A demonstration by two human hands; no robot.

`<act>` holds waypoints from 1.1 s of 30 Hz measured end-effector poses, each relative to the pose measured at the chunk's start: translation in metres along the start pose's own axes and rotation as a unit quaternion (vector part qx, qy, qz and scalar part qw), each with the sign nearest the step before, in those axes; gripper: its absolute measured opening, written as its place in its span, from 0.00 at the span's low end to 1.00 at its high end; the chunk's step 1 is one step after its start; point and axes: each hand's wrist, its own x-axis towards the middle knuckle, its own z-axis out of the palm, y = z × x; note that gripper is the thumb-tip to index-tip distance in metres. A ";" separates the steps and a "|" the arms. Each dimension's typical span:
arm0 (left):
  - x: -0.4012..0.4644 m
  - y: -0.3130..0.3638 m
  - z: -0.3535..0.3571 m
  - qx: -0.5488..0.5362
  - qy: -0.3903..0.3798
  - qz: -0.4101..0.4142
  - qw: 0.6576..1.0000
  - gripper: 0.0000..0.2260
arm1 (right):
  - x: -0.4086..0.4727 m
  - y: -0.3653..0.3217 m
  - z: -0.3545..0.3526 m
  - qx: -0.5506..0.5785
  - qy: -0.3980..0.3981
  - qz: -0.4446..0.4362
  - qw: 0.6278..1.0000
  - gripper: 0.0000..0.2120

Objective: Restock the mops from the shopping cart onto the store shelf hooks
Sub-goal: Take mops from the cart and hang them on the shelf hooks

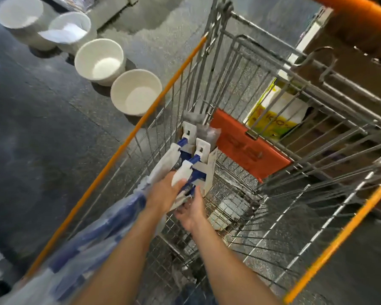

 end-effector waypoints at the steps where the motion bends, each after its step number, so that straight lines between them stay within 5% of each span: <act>1: 0.003 -0.001 0.001 0.006 -0.002 -0.007 1.000 0.20 | 0.005 0.003 -0.001 0.016 -0.007 0.005 1.000 0.29; 6: 0.008 -0.004 0.000 0.035 0.008 0.004 0.999 0.18 | 0.017 0.007 -0.004 0.032 -0.009 -0.003 0.999 0.20; 17: -0.037 0.044 -0.032 -0.127 0.046 0.095 0.986 0.11 | -0.037 -0.015 -0.010 0.100 0.030 -0.113 0.988 0.09; 25: -0.088 0.064 -0.060 -0.188 0.084 0.132 0.970 0.08 | -0.102 -0.023 -0.014 0.061 0.052 -0.208 0.975 0.23; 33: -0.157 0.076 -0.110 -0.227 0.114 0.154 0.955 0.07 | -0.184 -0.010 0.002 0.056 0.014 -0.278 0.959 0.14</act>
